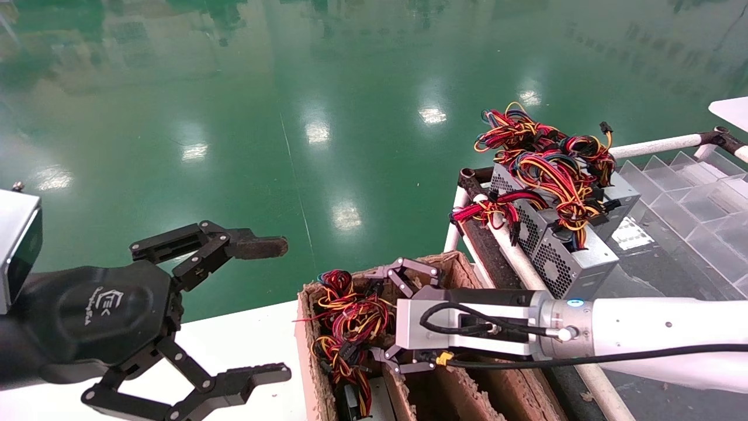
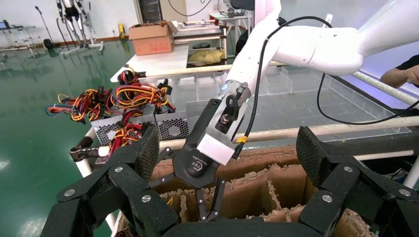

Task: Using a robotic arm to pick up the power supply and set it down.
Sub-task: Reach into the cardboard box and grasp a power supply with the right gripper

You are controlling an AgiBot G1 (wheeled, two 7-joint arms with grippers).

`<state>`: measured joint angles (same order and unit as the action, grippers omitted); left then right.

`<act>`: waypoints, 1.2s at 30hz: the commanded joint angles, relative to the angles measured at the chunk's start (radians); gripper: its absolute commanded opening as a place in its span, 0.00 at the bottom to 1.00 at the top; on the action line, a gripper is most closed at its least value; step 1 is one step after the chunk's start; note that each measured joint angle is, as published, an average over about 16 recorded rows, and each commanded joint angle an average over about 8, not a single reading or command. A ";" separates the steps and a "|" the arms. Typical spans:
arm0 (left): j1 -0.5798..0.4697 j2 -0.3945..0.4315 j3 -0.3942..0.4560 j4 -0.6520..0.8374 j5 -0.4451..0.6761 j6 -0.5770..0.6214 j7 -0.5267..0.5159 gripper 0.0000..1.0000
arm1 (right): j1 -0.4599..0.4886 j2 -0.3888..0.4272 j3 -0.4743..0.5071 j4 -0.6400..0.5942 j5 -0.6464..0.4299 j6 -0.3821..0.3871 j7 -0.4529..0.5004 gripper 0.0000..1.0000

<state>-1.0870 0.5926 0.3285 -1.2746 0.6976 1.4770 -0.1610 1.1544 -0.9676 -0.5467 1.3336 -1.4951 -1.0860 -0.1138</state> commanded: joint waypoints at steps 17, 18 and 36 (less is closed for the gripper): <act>0.000 0.000 0.000 0.000 0.000 0.000 0.000 1.00 | -0.004 -0.027 -0.015 -0.015 -0.033 0.026 0.008 0.00; 0.000 0.000 0.000 0.000 0.000 0.000 0.000 1.00 | -0.004 -0.028 -0.015 -0.016 -0.034 0.027 0.009 0.00; 0.000 0.000 0.001 0.000 -0.001 0.000 0.000 1.00 | -0.025 -0.004 0.017 -0.004 0.022 0.031 0.003 0.00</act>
<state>-1.0873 0.5922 0.3294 -1.2746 0.6970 1.4766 -0.1605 1.1295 -0.9681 -0.5222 1.3293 -1.4623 -1.0556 -0.1158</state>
